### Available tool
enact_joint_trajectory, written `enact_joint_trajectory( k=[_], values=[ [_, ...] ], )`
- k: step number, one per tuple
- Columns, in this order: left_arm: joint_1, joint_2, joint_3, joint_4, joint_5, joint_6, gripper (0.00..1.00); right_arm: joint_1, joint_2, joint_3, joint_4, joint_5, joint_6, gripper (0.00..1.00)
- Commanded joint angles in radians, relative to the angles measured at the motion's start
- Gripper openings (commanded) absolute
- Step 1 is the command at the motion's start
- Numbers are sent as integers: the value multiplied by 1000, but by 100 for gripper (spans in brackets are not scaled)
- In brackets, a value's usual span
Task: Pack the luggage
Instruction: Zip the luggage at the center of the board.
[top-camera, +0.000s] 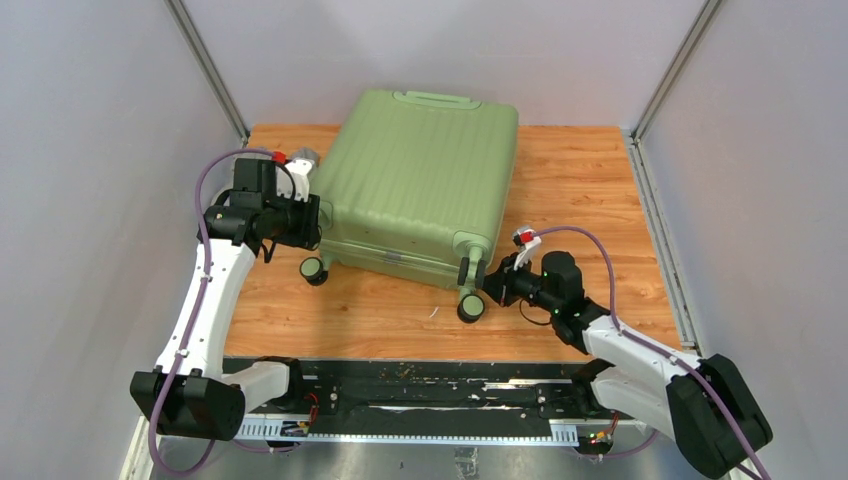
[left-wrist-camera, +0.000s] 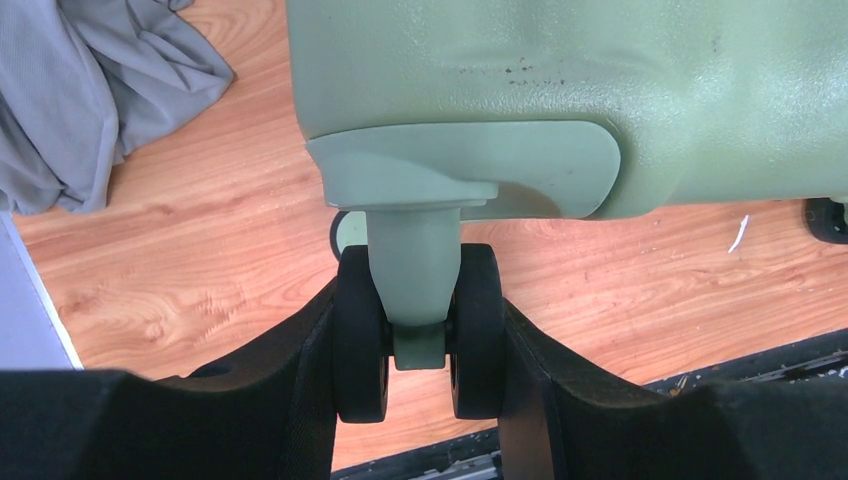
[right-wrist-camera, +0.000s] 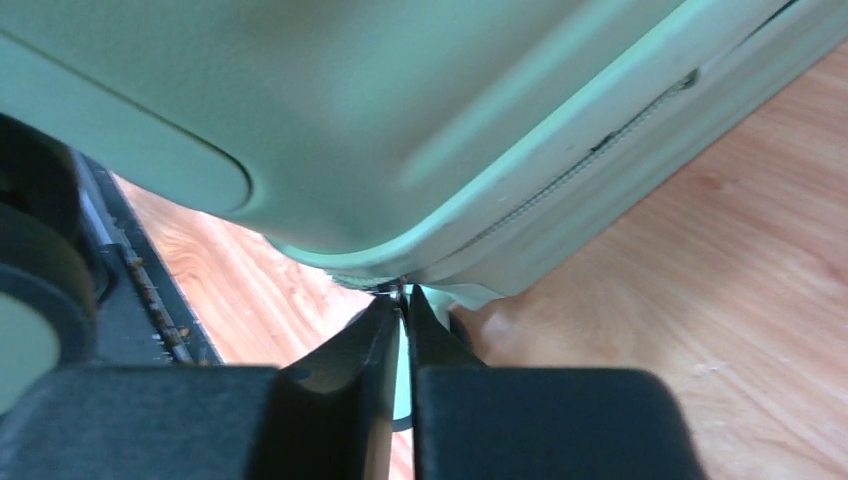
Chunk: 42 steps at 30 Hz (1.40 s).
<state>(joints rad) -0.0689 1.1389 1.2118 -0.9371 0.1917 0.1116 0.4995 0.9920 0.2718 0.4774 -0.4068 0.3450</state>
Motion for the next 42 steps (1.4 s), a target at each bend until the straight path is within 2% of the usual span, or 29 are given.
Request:
enact_joint_trajectory(
  k=[1,13,24,29,33,37,39,42],
  values=[
    [-23,-21,44,135,143,1,1,6,-22,4,73,31,16,2],
    [-35,-23,32,135,143,-12,0,131,-28,-46,103,168,64,0],
    [-46,-32,22,138,136,-27,0,381,26,-13,114,401,90,0],
    [-54,-39,18,140,140,-34,0,485,111,36,135,529,106,0],
    [-57,-45,14,139,137,-30,0,504,195,85,149,526,107,0],
    [-57,-54,7,139,137,-26,0,503,144,68,116,554,123,0],
    [-57,-53,5,139,133,-23,0,503,78,49,34,612,152,5],
    [-57,-49,3,138,123,-21,0,495,-46,0,-61,671,203,24]
  ],
)
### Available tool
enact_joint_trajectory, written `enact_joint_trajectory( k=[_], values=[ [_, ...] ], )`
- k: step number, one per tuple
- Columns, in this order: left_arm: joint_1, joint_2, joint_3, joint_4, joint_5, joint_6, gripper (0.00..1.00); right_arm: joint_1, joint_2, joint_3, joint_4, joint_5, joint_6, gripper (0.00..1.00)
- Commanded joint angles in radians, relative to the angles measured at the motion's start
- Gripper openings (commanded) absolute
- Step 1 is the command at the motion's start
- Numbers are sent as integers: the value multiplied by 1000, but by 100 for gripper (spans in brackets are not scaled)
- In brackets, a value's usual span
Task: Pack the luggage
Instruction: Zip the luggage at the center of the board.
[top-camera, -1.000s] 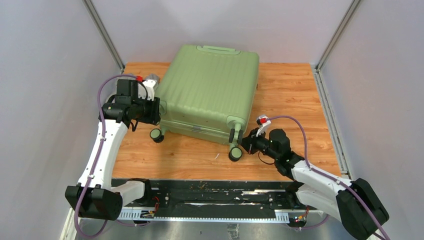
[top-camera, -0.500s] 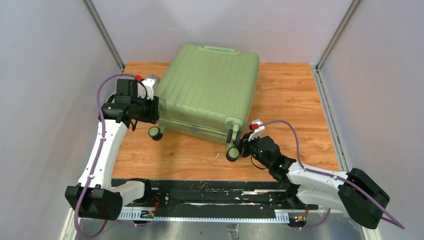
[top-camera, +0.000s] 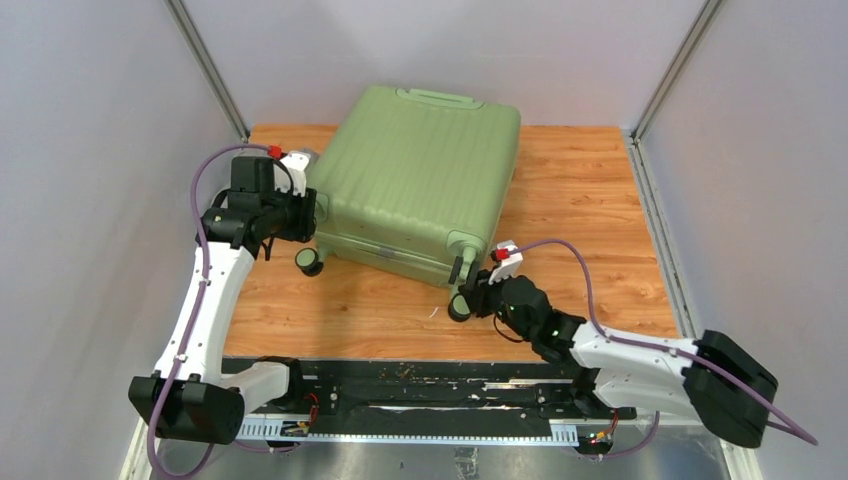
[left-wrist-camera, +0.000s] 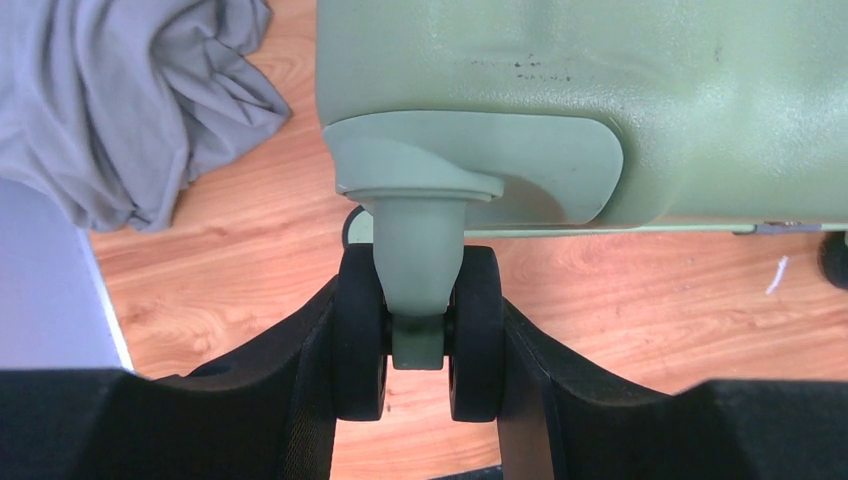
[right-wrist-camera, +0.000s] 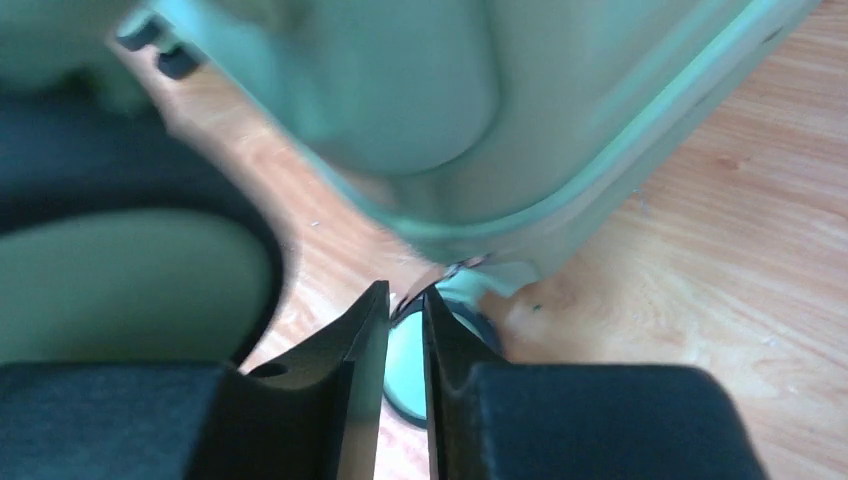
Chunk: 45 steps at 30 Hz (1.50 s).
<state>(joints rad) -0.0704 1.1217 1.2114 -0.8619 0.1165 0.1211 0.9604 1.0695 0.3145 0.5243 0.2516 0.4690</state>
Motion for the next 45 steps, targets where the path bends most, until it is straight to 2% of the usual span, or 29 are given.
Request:
enact_joint_trajectory(
  k=[1,8,11,13,16,19,23,25,30,35,39,45],
  values=[
    [-55,-32,4,64,199,-29,0,31,-163,-58,-132,25,96,30],
    [-55,-47,-6,63,201,-22,0,18,-474,-157,-363,122,195,60],
    [-55,-49,-17,64,208,-22,0,10,-587,-163,-468,144,215,64],
    [-55,-53,-23,64,210,-21,0,12,-615,-161,-482,105,215,58],
    [-55,-55,-35,66,210,-15,0,12,-573,-155,-444,36,224,38],
    [-55,-57,-39,66,203,-7,0,15,-478,-112,-412,-49,220,22],
    [-55,-61,-38,66,194,2,0,40,-337,-90,-179,-188,172,8],
    [-55,-60,-37,66,192,4,0,75,-249,-62,-102,-202,130,4],
    [-55,-60,-32,66,189,4,0,155,-9,28,14,-194,65,2],
    [-55,-63,-31,64,185,9,0,166,167,66,11,-79,99,2],
    [-55,-87,-51,64,177,26,0,120,170,19,-18,-6,172,1],
    [-55,-116,-105,64,171,43,0,37,37,-101,-64,78,226,0]
  ],
)
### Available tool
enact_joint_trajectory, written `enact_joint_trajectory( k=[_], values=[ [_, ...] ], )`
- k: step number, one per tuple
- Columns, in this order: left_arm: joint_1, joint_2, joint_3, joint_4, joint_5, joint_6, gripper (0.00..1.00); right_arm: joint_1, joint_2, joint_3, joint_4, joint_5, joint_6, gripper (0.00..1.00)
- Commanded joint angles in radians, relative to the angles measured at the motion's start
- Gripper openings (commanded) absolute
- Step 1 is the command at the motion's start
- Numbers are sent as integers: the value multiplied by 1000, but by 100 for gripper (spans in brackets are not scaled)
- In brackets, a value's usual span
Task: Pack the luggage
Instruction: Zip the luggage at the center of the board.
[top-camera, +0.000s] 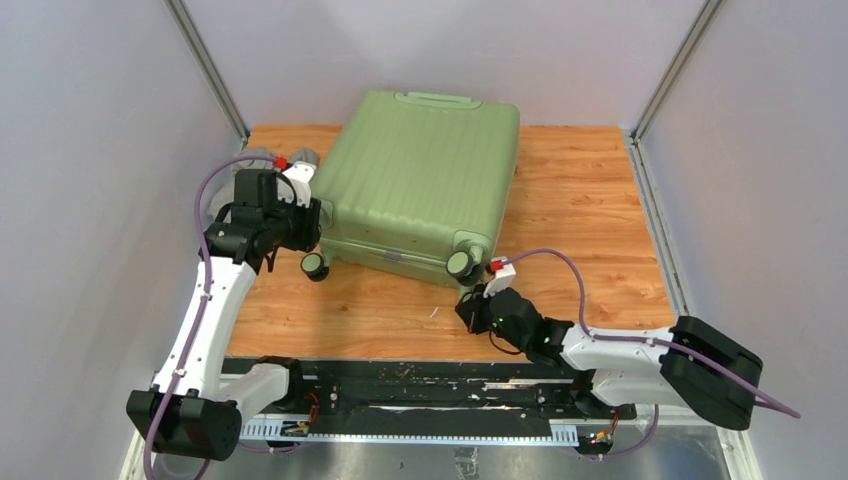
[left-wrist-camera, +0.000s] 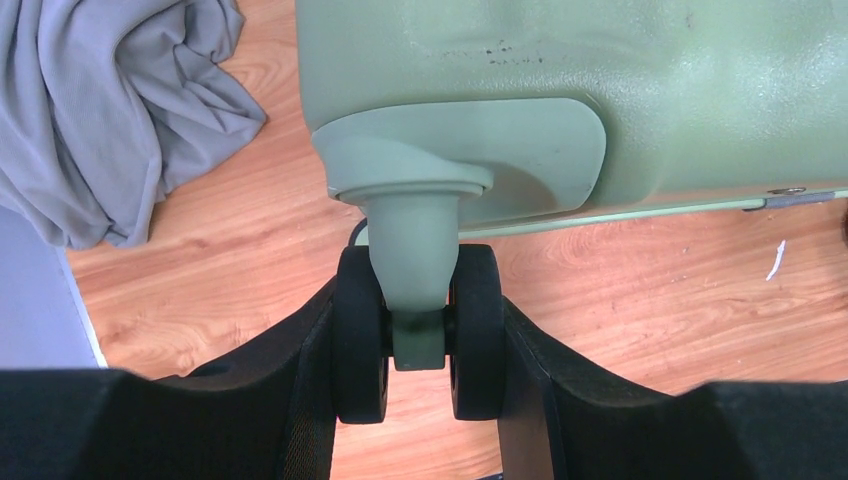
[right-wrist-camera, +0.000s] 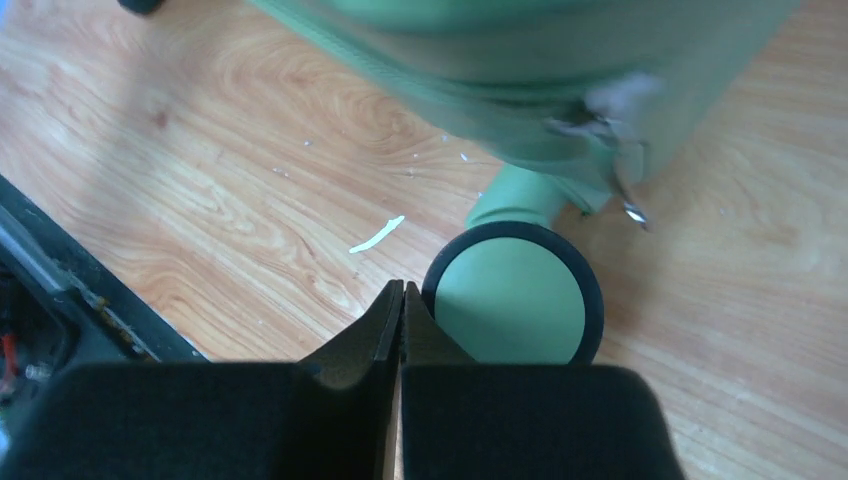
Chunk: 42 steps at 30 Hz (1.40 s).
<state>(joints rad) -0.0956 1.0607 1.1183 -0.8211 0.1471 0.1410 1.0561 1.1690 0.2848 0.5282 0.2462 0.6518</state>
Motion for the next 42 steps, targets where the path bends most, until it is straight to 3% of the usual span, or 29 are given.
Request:
enact_joint_trajectory(
  k=[1,10,20,28,35,39,42],
  values=[
    [-30,-58,-20,23,144,23,0,-68,-73,-85,-76,87,45,0],
    [-30,-107,-42,13,151,48,0,-83,-75,-112,-150,151,60,0],
    [-31,-176,-77,-20,242,58,0,-233,-174,-113,-266,134,54,0],
    [-34,-167,-129,-18,283,44,0,-402,-159,-62,-269,-59,-50,0],
    [-39,-153,-144,11,310,47,0,-446,-189,-38,-282,-286,-89,0],
    [-39,-115,-122,49,285,58,0,-458,-341,-67,-343,-373,-70,11],
    [-39,-87,-94,82,265,57,0,-481,-501,-102,-404,-367,-70,32]
  ],
)
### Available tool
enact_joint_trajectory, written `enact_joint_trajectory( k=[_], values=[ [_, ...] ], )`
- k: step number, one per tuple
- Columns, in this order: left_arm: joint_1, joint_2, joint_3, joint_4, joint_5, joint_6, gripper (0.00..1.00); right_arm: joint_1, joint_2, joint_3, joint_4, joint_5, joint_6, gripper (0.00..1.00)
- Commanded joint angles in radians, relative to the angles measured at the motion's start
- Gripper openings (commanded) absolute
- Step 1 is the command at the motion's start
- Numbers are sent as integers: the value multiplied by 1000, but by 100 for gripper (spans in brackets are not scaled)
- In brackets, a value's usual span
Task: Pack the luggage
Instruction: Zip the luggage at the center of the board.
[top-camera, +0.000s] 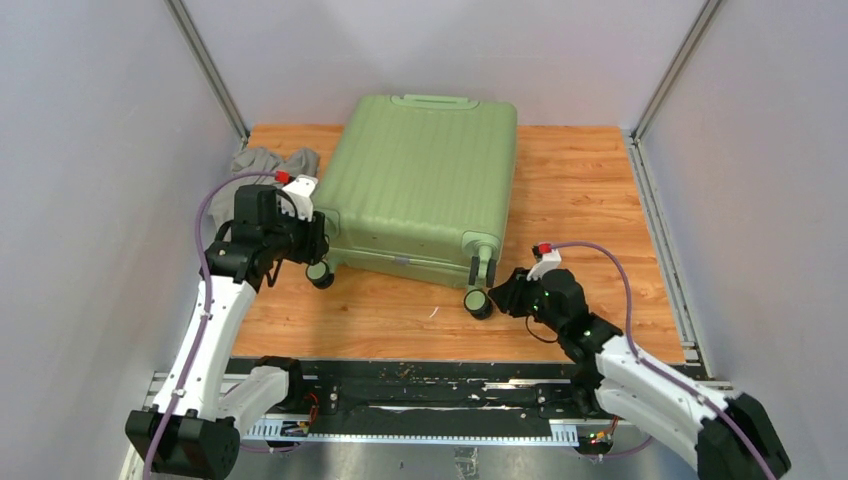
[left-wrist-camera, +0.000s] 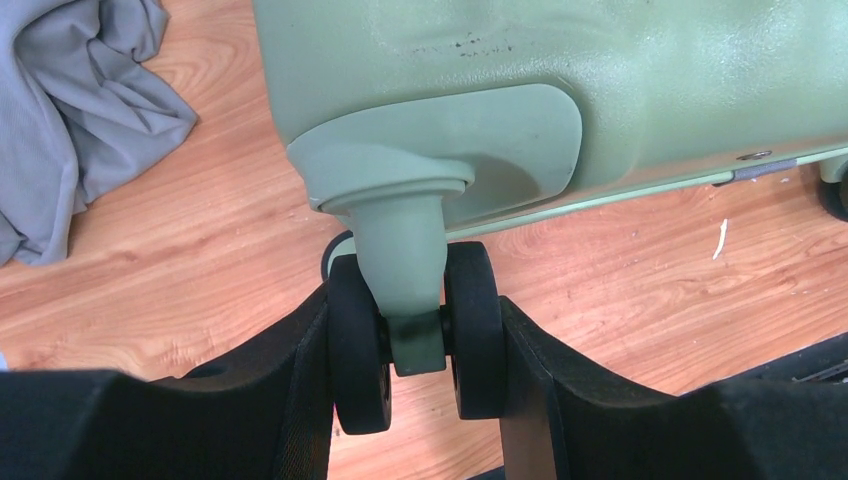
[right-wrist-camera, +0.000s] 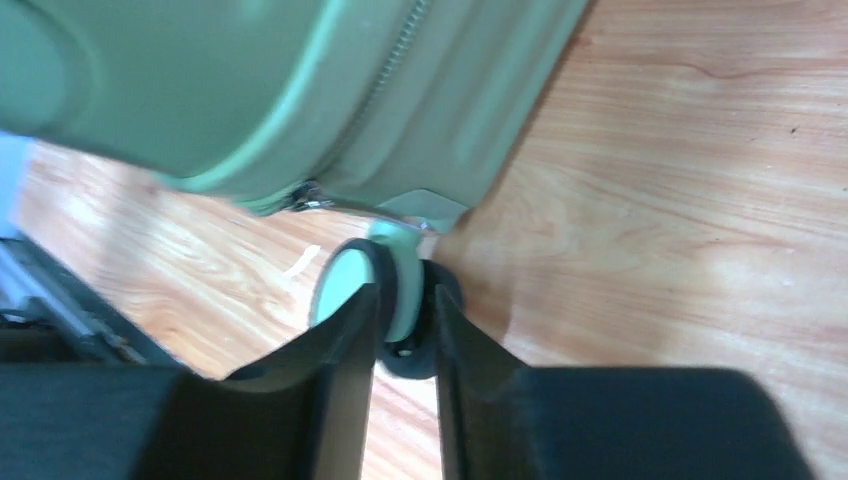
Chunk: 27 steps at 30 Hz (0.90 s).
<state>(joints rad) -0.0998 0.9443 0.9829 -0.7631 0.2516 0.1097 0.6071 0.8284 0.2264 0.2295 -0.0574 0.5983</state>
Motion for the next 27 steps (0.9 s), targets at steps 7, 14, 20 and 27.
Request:
enact_joint_trajectory(
  k=[7,14,20,27],
  values=[
    [-35,80,120,50,155,68,0,-93,-393,-88,-120,-14,-91,61],
    [-35,85,155,50,148,59,0,-132,-217,-61,46,-160,-209,66],
    [-37,80,163,49,146,46,0,-142,-58,-36,214,-254,-235,58],
    [-37,78,169,49,144,41,0,-141,40,0,312,-263,-262,48]
  ],
)
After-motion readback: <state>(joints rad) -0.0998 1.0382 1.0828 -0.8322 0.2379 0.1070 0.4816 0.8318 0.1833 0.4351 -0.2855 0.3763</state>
